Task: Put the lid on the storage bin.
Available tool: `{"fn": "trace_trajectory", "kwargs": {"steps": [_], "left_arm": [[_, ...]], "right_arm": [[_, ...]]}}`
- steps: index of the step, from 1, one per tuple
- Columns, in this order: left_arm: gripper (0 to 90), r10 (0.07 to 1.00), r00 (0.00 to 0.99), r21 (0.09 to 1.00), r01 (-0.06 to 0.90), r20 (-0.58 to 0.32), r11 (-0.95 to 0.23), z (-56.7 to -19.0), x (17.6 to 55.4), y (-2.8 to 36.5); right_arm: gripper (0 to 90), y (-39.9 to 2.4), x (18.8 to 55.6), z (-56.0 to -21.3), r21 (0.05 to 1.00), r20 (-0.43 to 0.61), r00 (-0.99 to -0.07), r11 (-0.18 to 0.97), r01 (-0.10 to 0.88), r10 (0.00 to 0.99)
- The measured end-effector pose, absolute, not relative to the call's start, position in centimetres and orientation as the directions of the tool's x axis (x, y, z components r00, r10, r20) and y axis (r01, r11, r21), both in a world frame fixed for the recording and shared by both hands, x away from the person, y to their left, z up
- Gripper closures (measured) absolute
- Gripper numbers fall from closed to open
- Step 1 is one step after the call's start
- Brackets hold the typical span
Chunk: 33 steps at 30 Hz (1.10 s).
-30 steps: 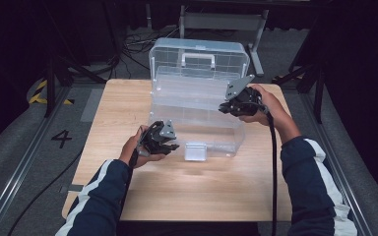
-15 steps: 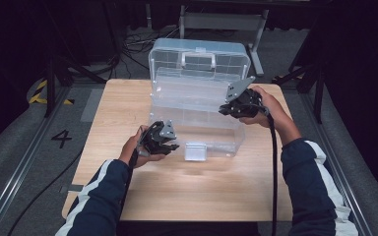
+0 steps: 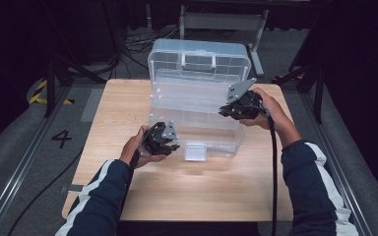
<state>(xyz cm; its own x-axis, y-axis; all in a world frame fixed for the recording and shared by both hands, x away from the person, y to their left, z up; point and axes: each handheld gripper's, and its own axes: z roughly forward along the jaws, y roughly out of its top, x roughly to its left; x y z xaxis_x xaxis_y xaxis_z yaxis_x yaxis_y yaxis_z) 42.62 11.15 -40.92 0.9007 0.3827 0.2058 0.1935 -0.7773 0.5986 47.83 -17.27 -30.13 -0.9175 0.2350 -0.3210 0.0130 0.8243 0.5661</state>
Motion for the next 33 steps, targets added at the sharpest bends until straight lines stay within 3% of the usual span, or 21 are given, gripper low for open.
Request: {"fn": "trace_trajectory", "kwargs": {"steps": [16, 33], "left_arm": [[65.4, 0.369, 0.908, 0.642, 0.164, 0.198, -0.749, -39.3, 42.0, 12.3], [79.1, 0.4, 0.889, 0.676, 0.154, 0.224, -0.721, -37.0, 40.7, 15.7]], "right_arm": [[83.0, -17.5, 47.7, -30.3, 0.581, -0.32, -0.915, 0.814, 0.015, 0.245], [82.6, -17.6, 47.6, -30.5, 0.594, -0.314, -0.914, 0.804, 0.021, 0.256]]}}
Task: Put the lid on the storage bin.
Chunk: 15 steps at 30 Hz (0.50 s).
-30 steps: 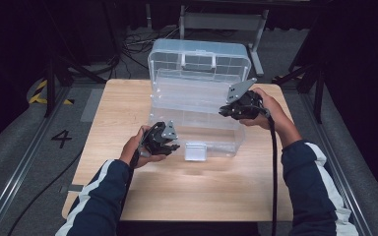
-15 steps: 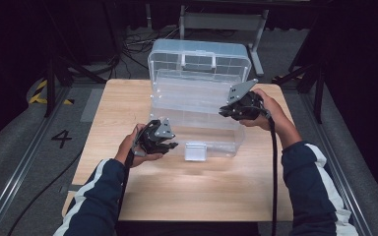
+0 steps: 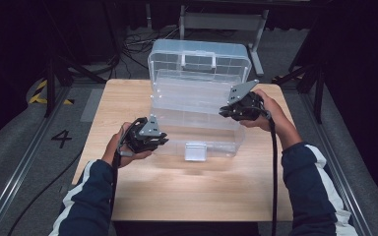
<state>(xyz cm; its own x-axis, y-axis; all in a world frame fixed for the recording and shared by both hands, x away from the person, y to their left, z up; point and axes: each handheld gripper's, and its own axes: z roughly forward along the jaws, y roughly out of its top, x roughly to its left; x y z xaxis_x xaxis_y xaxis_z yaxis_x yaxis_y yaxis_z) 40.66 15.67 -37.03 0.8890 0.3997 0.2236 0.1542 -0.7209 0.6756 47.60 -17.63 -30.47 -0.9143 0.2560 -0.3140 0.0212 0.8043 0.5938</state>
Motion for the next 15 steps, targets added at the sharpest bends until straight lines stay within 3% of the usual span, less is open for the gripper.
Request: {"fn": "trace_trajectory", "kwargs": {"steps": [15], "left_arm": [[89.8, 0.535, 0.825, 0.758, 0.227, 0.184, -0.612, -35.9, 41.6, 20.7]], "right_arm": [[82.3, -17.7, 47.4, -30.6, 0.597, -0.321, -0.91, 0.802, 0.02, 0.262]]}}
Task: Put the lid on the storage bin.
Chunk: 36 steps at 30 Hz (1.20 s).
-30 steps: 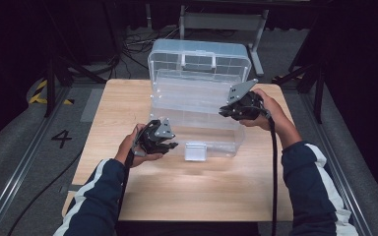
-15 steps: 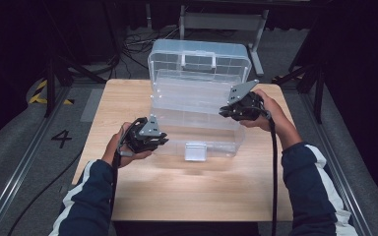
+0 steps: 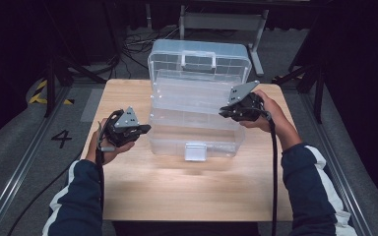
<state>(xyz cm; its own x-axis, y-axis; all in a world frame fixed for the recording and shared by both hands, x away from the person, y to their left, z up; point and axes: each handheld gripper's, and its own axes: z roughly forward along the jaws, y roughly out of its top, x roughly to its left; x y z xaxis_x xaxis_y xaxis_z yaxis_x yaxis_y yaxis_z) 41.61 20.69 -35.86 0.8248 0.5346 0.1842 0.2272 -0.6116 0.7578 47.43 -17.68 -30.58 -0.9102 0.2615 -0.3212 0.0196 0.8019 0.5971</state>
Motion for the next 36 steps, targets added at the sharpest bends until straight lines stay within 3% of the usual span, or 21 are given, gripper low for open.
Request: {"fn": "trace_trajectory", "kwargs": {"steps": [20, 36], "left_arm": [[90.0, 0.649, 0.759, 0.84, 0.319, 0.051, -0.44, -37.0, 46.5, 22.0], [90.0, 0.675, 0.737, 0.889, 0.286, 0.035, -0.359, -34.0, 48.6, 21.2]], "right_arm": [[82.1, -17.7, 47.2, -30.8, 0.596, -0.323, -0.912, 0.803, 0.012, 0.254], [82.1, -17.7, 46.9, -31.0, 0.596, -0.325, -0.913, 0.803, 0.006, 0.248]]}}
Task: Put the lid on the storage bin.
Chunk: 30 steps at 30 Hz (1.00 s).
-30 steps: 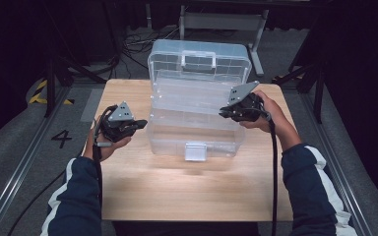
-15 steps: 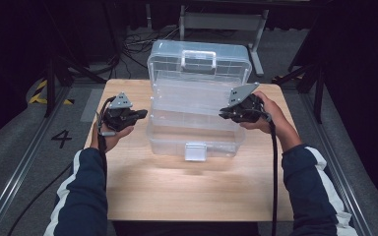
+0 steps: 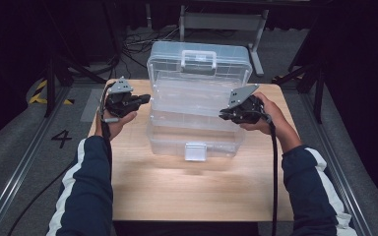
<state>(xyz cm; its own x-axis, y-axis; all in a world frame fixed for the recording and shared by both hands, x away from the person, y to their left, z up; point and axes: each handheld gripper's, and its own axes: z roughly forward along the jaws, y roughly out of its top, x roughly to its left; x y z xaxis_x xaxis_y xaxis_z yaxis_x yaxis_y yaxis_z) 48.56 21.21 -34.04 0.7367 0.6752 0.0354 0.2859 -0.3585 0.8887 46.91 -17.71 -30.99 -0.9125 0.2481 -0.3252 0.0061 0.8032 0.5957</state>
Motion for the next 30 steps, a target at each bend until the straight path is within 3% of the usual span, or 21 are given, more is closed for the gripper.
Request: {"fn": "trace_trajectory", "kwargs": {"steps": [30], "left_arm": [[90.0, 0.697, 0.717, 0.906, 0.299, -0.007, -0.299, -32.2, 50.8, 21.2]], "right_arm": [[82.0, -17.8, 46.3, -31.5, 0.588, -0.319, -0.921, 0.809, -0.006, 0.224]]}}
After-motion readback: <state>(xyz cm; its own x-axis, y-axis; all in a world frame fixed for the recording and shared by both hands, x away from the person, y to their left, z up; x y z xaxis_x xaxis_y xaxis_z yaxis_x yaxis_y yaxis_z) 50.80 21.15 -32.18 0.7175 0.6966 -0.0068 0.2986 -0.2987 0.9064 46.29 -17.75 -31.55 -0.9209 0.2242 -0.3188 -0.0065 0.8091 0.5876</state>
